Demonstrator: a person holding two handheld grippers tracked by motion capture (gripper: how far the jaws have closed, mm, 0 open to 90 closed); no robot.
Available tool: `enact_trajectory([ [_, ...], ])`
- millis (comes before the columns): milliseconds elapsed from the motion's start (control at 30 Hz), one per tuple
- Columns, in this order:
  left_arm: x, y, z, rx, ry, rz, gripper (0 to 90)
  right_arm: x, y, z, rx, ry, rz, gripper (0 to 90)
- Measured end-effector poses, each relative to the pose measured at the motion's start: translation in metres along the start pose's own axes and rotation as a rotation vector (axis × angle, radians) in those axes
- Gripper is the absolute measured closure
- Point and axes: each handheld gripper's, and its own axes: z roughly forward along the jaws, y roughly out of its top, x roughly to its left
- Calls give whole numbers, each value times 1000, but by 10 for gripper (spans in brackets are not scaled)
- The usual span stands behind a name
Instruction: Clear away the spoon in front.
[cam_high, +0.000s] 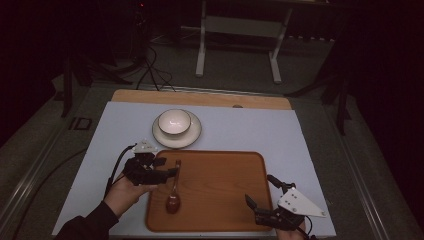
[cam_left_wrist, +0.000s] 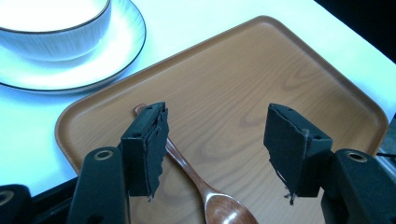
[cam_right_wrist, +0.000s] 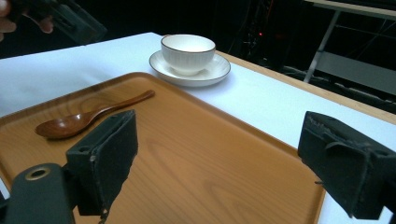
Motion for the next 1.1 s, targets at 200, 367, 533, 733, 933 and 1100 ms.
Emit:
enact_trajectory([
  [200, -6, -6, -13, -58, -40, 38, 349, 0, 0, -1, -5, -4, 2, 120],
  [367, -4, -16, -21, -83, -65, 55, 340, -1, 0, -2, -8, -9, 0, 119],
  [533, 1, -26, -28, -108, -91, 61, 340, -1, 0, -2, -8, -12, -3, 119],
  [733, 9, -39, -33, -123, -97, 55, 339, -1, 0, -2, -6, -12, -3, 118],
  [933, 12, -51, -38, -134, -129, 52, 313, -1, 1, -3, -13, -9, -2, 118],
  [1100, 15, -59, -39, -129, -166, 59, 258, 0, 1, -2, -8, -7, -6, 118],
])
